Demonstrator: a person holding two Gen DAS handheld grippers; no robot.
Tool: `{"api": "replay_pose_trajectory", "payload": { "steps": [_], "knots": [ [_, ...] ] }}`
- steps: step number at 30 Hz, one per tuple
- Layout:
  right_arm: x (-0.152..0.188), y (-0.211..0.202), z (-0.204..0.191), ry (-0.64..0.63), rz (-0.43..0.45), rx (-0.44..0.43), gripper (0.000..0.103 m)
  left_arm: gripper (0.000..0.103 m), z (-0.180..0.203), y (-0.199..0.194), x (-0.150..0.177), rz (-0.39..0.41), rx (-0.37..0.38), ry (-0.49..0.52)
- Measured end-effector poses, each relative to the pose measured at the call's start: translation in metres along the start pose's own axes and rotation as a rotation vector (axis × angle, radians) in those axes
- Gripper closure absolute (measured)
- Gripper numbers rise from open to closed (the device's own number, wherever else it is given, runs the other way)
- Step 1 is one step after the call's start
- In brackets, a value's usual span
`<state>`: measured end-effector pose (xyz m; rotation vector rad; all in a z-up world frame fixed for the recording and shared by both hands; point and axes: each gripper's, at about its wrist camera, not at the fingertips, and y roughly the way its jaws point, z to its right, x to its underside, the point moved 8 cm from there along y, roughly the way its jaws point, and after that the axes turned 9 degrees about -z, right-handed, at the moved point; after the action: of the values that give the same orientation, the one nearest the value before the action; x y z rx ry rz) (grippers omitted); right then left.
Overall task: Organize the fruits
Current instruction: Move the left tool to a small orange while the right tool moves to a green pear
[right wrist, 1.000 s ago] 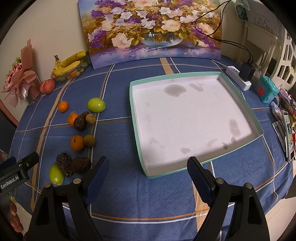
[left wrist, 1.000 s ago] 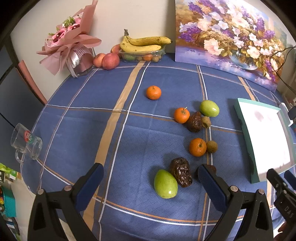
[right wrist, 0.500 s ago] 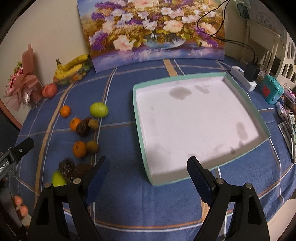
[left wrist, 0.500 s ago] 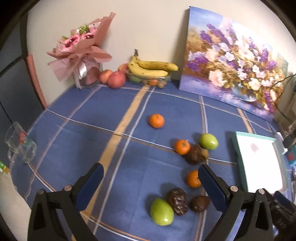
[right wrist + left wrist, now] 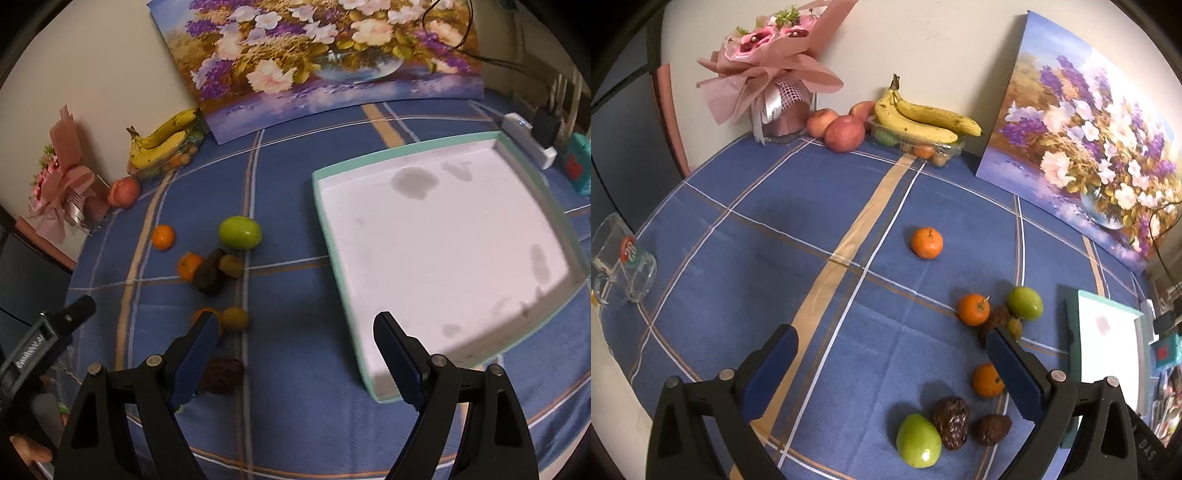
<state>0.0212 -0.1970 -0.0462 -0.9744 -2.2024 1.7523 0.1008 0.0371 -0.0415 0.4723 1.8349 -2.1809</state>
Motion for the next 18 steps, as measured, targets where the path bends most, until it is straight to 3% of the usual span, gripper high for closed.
{"api": "replay_pose_trajectory", "payload": {
  "steps": [8, 18],
  "knots": [
    [-0.038, -0.001, -0.022, 0.016, 0.046, -0.070, 0.017, 0.003, 0.004, 0.008, -0.032, -0.026, 0.067, -0.044],
    [-0.079, 0.021, -0.036, 0.048, 0.035, -0.120, 0.023, 0.008, 0.015, 0.040, -0.078, -0.064, 0.065, -0.057]
  ]
}}
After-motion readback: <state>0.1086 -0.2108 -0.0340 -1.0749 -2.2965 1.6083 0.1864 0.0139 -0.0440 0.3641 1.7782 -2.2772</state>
